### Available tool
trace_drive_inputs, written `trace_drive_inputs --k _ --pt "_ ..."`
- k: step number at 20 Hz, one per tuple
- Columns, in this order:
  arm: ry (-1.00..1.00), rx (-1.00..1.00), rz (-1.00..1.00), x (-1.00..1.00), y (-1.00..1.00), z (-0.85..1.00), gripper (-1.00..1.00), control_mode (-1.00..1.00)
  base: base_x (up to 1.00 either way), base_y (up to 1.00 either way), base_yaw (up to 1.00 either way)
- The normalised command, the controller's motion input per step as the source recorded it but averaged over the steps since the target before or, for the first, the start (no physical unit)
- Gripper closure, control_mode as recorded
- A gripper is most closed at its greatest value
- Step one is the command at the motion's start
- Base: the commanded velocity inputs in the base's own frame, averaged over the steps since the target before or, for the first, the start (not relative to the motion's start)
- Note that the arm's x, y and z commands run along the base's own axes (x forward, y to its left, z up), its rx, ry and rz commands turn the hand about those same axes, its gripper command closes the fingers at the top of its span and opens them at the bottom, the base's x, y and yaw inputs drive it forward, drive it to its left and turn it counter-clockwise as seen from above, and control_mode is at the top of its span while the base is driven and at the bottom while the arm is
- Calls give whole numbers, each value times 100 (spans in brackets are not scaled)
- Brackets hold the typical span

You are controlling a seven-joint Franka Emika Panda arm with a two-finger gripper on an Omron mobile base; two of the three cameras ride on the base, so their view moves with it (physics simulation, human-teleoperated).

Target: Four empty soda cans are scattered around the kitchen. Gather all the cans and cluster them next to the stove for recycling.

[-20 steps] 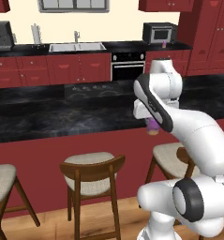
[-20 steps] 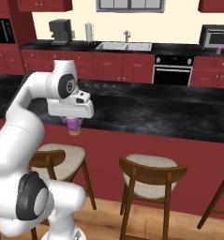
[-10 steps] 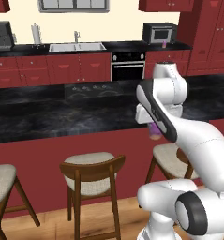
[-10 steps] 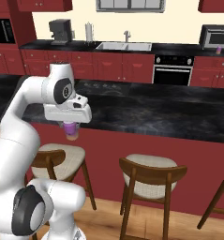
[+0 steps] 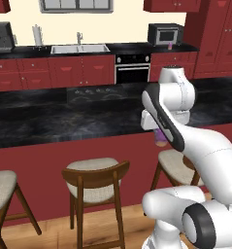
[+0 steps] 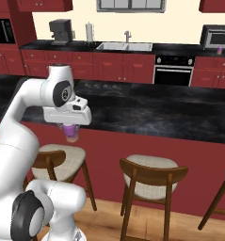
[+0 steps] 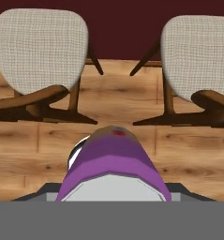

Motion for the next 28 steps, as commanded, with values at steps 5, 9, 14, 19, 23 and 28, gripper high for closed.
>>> trace_drive_inputs --k 5,9,14,19,23,28 --pt "-1 0 0 -4 0 0 100 100 0 0 0" --pt "0 0 0 0 0 0 100 100 -16 -4 0" --pt "0 0 0 0 0 0 100 100 -46 -35 -1" --pt "0 0 0 0 0 0 100 100 -58 -55 -2" --pt "0 0 0 0 0 0 100 100 -55 -81 -1" --pt "0 0 0 0 0 0 100 100 -19 -97 0"
